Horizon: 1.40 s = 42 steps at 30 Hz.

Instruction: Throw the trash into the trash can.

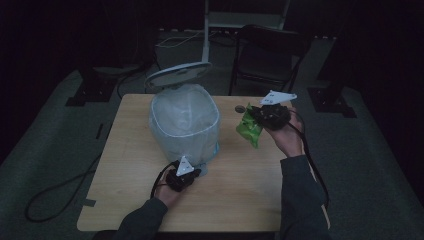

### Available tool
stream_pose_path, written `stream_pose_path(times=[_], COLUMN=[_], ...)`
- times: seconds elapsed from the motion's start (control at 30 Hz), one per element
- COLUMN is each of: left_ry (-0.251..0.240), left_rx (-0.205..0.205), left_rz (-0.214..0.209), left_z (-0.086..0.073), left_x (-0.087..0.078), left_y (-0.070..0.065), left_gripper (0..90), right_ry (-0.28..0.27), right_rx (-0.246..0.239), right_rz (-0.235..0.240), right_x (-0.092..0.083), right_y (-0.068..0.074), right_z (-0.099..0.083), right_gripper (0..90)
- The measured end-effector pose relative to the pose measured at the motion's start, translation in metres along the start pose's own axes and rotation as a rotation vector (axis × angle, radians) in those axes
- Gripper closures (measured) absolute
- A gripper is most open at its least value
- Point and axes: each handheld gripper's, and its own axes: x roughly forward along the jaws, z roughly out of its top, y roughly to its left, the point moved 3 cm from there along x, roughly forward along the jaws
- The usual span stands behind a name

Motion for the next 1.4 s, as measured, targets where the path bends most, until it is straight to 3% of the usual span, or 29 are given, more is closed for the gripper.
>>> stream_pose_path(times=[0.47,1.4], left_ry=[0.003,0.003], left_rx=[0.003,0.003], left_rz=[0.001,-0.002], left_z=[0.0,0.0], left_x=[0.0,0.0], left_y=[0.0,0.0], left_gripper=[90.0,90.0], right_ry=[-0.013,-0.059], right_rx=[-0.037,-0.048], right_rz=[-0.008,-0.004], right_x=[-0.001,-0.006], right_y=[0.002,0.002], right_z=[0.021,0.049], right_gripper=[82.9,83.0])
